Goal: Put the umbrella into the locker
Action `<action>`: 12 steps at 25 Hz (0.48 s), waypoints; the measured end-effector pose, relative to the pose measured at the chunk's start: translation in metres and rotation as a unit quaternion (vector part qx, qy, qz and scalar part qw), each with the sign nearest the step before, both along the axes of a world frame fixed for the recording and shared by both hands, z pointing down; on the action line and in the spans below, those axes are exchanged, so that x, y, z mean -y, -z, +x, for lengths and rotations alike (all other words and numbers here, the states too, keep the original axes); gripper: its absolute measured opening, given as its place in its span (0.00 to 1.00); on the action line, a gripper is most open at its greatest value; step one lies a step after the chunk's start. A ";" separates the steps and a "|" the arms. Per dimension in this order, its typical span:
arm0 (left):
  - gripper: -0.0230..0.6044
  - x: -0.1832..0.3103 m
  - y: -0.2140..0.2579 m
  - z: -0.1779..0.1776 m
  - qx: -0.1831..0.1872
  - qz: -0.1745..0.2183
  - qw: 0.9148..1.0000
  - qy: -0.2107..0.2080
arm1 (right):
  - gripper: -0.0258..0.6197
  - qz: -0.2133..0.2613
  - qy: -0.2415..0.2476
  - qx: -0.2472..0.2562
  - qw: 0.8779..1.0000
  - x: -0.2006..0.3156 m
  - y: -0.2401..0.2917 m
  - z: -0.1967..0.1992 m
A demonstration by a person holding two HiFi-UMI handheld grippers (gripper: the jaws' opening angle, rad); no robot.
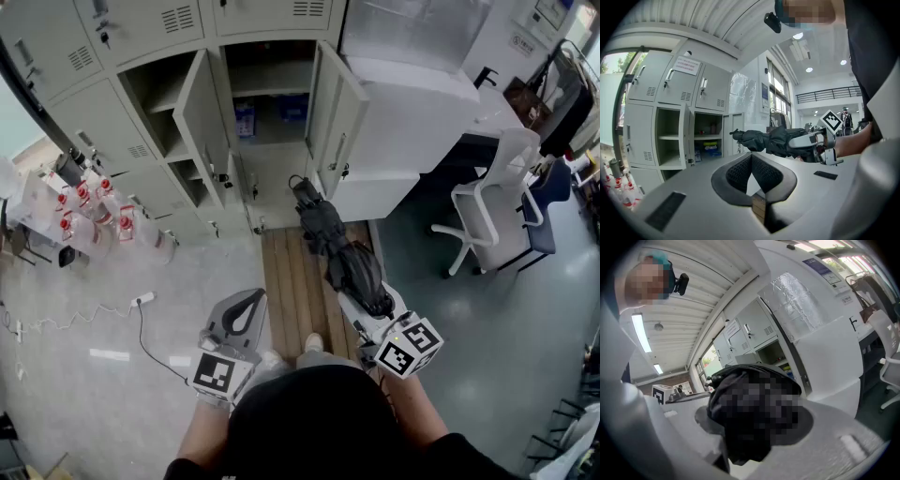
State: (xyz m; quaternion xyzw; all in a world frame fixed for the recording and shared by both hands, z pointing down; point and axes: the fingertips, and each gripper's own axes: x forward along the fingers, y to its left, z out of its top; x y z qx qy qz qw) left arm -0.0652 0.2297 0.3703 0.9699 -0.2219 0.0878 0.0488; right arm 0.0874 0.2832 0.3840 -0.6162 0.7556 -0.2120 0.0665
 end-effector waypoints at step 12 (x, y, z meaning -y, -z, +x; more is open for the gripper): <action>0.06 -0.001 -0.016 0.047 0.033 0.041 0.999 0.007 | 0.40 0.003 0.019 0.023 1.000 0.007 -0.005 0.048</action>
